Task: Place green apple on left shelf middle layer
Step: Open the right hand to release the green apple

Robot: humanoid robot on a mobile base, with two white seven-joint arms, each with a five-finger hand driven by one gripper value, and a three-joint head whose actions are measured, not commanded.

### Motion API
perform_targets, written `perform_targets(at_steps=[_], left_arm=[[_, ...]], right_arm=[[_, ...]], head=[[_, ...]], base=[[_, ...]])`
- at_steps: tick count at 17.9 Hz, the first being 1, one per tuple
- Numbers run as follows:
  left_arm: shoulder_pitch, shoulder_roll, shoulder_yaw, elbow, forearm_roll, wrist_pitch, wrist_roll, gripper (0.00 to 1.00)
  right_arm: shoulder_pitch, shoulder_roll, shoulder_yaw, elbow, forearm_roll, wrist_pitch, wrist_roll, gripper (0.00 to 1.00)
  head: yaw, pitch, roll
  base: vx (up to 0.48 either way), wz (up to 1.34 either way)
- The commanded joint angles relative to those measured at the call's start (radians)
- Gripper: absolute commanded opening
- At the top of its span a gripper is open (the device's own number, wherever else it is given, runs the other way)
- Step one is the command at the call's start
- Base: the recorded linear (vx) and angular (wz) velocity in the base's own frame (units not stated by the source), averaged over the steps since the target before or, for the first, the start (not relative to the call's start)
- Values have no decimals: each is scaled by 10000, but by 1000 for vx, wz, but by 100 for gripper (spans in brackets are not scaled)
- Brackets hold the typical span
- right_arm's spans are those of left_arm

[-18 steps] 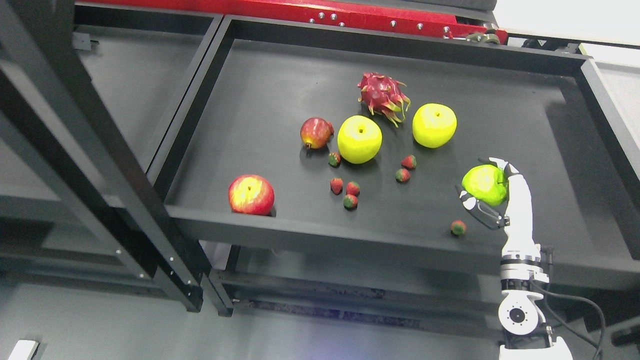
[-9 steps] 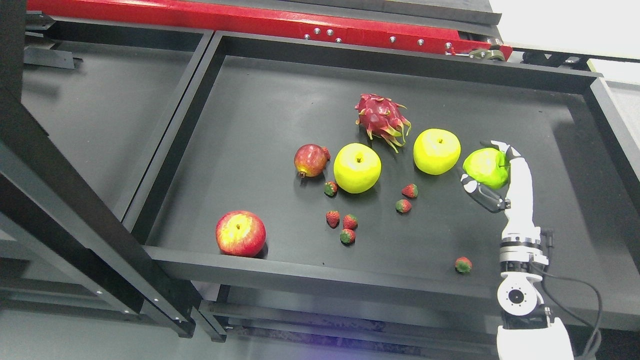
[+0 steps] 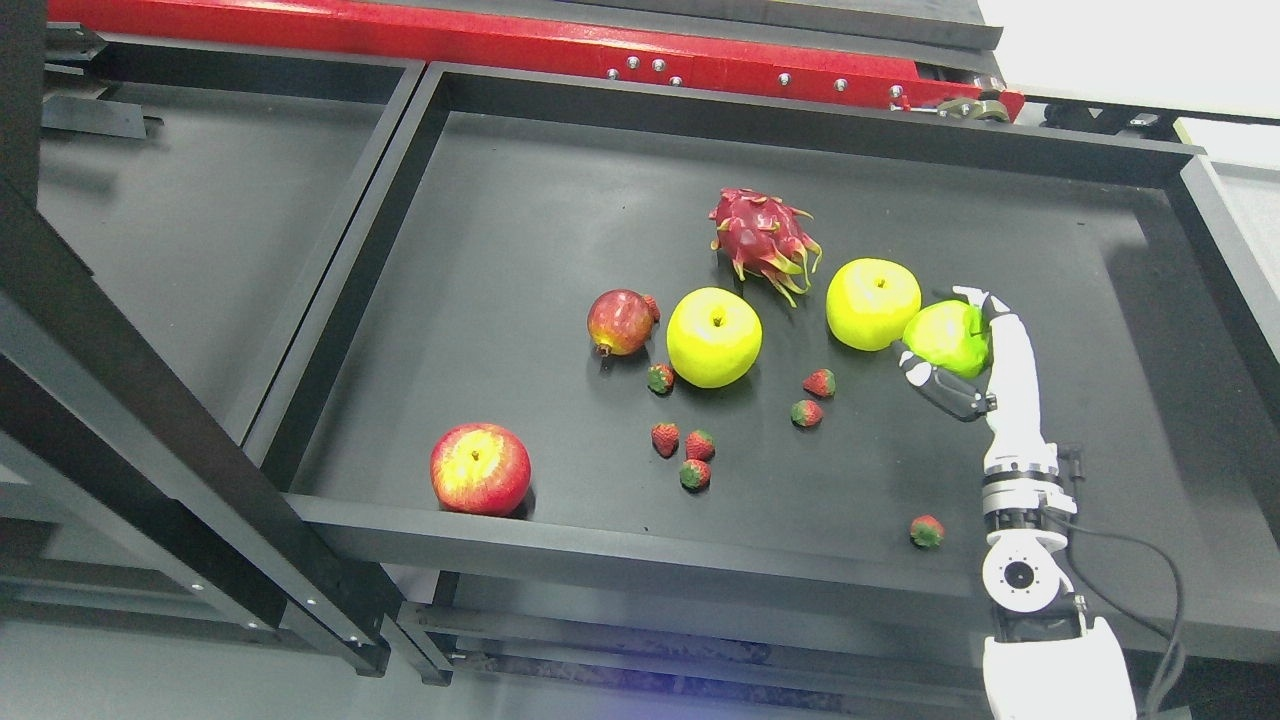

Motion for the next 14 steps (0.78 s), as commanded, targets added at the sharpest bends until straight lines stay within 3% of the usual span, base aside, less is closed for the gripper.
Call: perform_targets(at_steps=[1, 4, 7, 11, 14], left_arm=[[0, 175, 0, 0, 0, -4, 8, 100], [0, 175, 0, 0, 0, -4, 8, 100], [0, 175, 0, 0, 0, -4, 8, 100], [0, 175, 0, 0, 0, -4, 8, 100], [0, 175, 0, 0, 0, -4, 8, 100]], right_arm=[[-2, 40, -127, 681, -369, 1184, 813, 97], [14, 55, -127, 681, -1426, 1201, 892, 100], [-1, 55, -127, 666, -1552, 1080, 876, 100], [196, 177, -142, 636, -1797, -1018, 478, 100], [671, 667, -189, 559, -2881, -1008, 538, 100]], head=[[0, 0, 0], [0, 0, 0], [0, 0, 0], [0, 0, 0], [0, 0, 0]], base=[[0, 0], [0, 0], [0, 0], [0, 0], [0, 0]])
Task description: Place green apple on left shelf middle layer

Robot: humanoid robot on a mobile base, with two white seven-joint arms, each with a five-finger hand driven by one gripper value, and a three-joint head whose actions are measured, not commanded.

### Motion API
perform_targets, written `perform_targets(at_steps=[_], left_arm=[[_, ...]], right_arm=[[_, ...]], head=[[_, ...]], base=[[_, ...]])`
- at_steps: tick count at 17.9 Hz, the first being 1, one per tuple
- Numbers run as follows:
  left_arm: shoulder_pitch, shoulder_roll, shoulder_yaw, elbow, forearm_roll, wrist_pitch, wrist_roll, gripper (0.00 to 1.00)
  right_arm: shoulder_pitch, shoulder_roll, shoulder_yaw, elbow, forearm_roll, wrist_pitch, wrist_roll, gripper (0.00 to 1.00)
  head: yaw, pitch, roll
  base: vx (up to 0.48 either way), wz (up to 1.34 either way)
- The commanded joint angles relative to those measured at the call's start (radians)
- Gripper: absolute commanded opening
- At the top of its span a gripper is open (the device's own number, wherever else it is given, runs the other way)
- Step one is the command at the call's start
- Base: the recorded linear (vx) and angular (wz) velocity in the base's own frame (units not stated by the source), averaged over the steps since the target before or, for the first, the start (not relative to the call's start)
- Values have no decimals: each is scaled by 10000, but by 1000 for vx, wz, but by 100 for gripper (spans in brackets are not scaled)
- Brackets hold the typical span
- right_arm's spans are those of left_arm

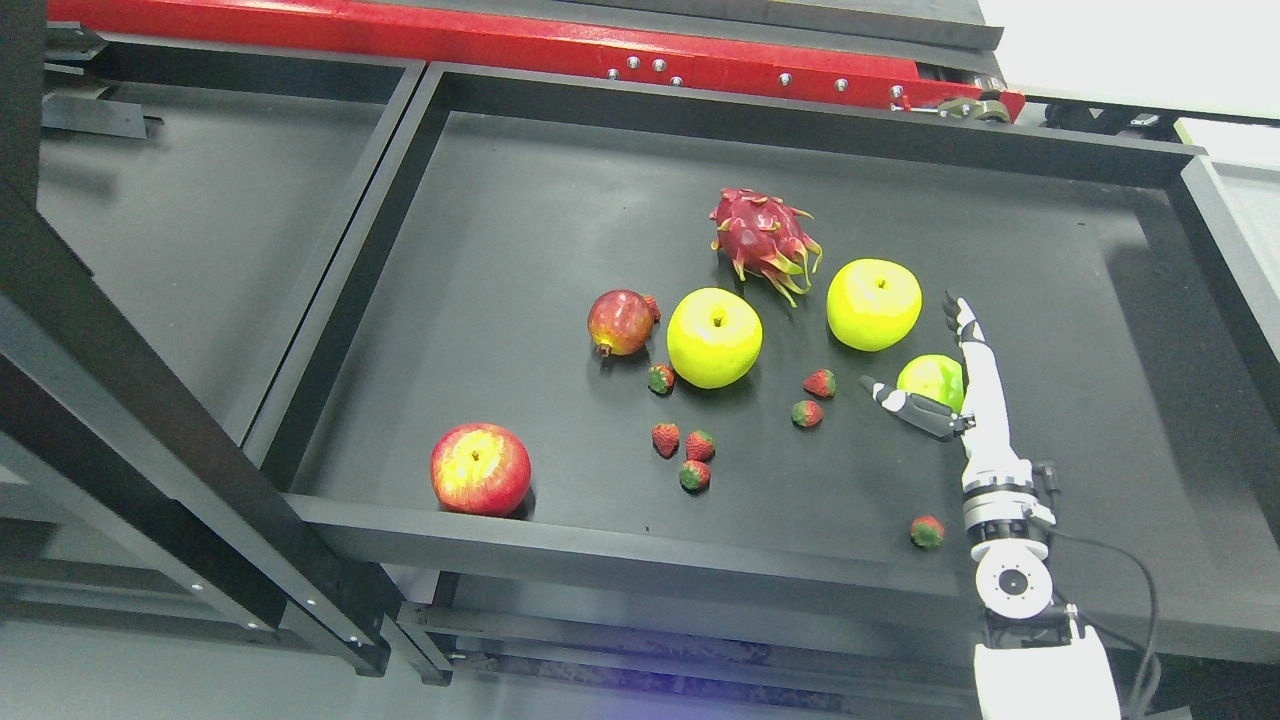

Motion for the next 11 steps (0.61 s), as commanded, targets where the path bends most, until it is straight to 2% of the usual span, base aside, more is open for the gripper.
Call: perform_targets(at_steps=[1, 3, 7, 11], left_arm=[[0, 175, 0, 0, 0, -4, 9, 100], [0, 175, 0, 0, 0, -4, 9, 100], [0, 175, 0, 0, 0, -4, 9, 100], [0, 175, 0, 0, 0, -4, 9, 100]], right_arm=[[674, 622, -185, 2, -1600, -415, -30, 100], [1072, 878, -185, -334, -1986, -430, 168, 100], [1579, 878, 290, -979, -2630, -736, 568, 100], [1764, 878, 260, -1148, -2692, -799, -180, 100]], head=[[0, 0, 0], [0, 0, 0], [0, 0, 0], [0, 0, 0]], base=[[0, 0], [0, 0], [0, 0], [0, 0]])
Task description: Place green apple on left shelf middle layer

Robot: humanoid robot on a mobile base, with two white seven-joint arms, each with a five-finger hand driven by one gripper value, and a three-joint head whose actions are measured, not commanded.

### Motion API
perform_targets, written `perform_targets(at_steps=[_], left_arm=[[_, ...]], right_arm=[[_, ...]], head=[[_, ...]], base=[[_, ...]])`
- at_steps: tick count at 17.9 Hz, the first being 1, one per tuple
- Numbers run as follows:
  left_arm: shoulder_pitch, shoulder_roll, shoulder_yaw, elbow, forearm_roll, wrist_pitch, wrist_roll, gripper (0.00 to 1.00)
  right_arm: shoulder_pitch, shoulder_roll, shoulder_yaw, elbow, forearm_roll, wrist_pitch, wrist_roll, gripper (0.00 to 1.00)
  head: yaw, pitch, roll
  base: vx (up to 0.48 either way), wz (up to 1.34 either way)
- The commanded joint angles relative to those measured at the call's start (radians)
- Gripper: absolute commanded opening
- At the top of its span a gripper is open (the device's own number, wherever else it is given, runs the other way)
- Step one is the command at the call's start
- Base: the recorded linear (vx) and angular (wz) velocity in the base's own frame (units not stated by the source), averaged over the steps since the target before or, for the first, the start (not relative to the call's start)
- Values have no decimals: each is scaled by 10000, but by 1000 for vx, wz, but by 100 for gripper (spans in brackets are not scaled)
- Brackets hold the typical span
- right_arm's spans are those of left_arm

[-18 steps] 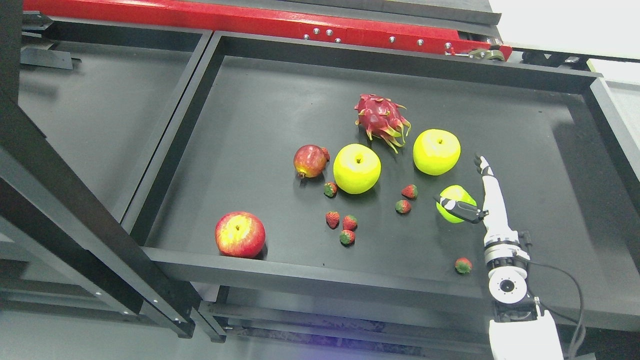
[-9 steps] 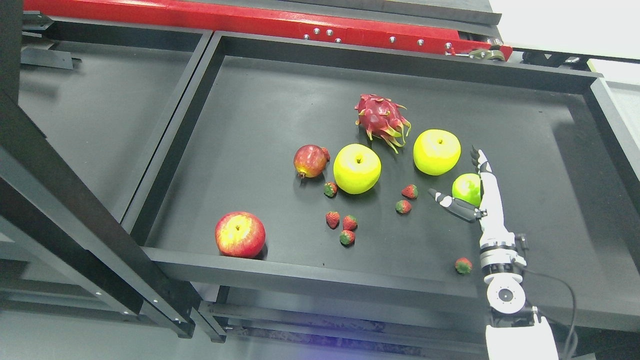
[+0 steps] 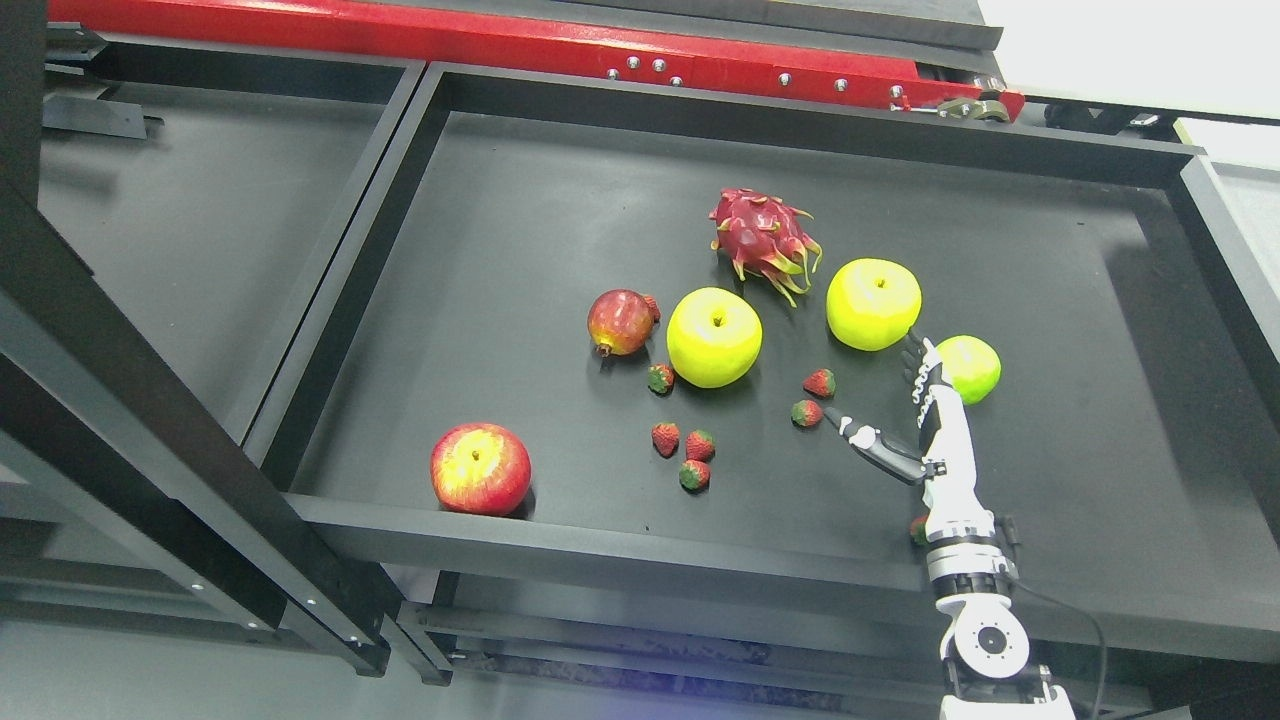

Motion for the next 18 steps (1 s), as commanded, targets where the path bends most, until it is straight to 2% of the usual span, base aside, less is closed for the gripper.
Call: perform_targets(at_steps=[1, 4, 18], left_arm=[[0, 175, 0, 0, 0, -4, 9, 100], [0, 175, 0, 0, 0, -4, 9, 100], [0, 175, 0, 0, 0, -4, 9, 100]], right_arm=[[722, 220, 221, -840, -547, -46, -961, 100], [1060, 220, 237, -1439, -578, -15, -1087, 100], [1061, 220, 237, -1455, -593, -31, -1088, 100]], head=[[0, 0, 0], [0, 0, 0], [0, 0, 0]], base=[[0, 0], [0, 0], [0, 0]])
